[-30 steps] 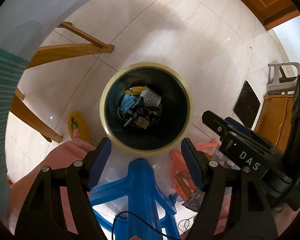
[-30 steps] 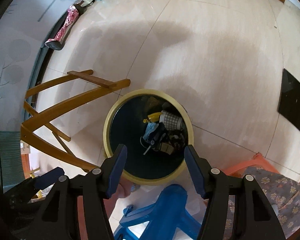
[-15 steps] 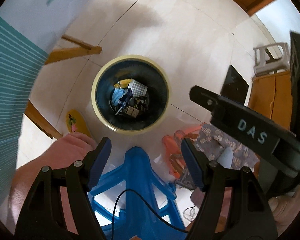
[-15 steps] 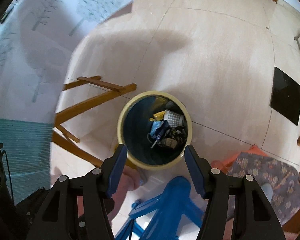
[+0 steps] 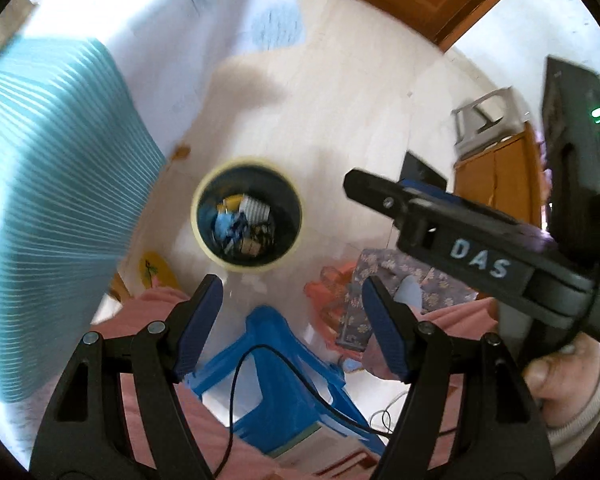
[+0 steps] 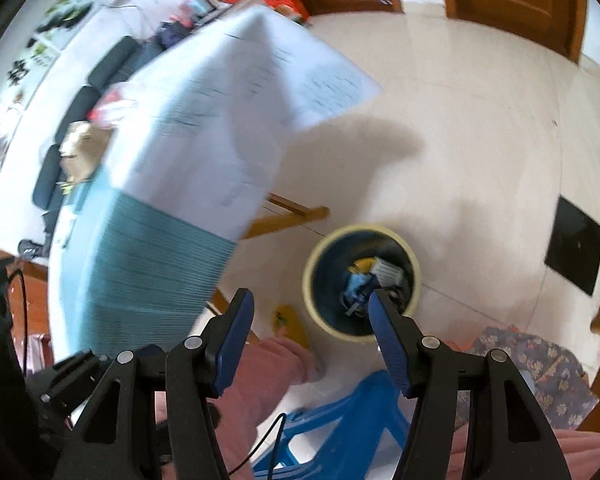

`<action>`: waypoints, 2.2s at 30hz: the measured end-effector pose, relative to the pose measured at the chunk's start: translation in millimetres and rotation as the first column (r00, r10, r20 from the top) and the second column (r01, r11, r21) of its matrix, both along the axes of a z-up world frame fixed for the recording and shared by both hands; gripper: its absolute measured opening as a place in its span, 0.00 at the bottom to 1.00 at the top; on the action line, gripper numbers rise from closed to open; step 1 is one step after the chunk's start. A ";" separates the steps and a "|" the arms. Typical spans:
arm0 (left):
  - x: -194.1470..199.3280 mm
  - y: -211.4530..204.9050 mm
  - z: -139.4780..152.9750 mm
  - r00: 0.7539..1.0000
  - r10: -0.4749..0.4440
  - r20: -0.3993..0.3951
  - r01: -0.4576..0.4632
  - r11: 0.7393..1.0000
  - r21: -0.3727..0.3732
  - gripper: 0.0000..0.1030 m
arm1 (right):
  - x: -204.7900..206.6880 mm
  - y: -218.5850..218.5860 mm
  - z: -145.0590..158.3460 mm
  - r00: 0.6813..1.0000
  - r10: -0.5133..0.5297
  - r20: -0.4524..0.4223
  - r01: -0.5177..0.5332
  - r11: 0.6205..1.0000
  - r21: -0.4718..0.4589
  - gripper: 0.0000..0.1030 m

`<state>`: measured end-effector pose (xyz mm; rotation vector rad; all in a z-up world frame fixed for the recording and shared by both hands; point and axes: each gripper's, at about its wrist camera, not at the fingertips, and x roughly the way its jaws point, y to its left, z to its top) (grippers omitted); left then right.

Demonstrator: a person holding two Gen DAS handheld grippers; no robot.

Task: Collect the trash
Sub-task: 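Move both tools back toward the table, then grasp the white wrapper with the left gripper while the right gripper grasps the green-white packet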

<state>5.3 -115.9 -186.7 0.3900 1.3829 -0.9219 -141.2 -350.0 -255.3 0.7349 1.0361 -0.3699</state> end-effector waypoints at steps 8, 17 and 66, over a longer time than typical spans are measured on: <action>49.9 79.4 90.9 0.988 0.099 0.118 -0.084 0.989 -0.125 0.67 | 57.8 43.7 79.6 0.988 0.114 0.106 -0.108 0.992 -0.064 0.59; 168.2 192.4 121.8 0.910 0.327 0.254 -0.306 0.945 -0.118 0.76 | 162.3 106.4 145.7 0.933 0.318 0.167 -0.291 0.942 -0.168 0.59; 391.4 253.3 23.7 0.882 0.452 0.135 -0.458 0.889 0.012 0.10 | 490.1 222.0 86.4 0.783 0.608 0.132 -0.577 0.789 -0.210 0.57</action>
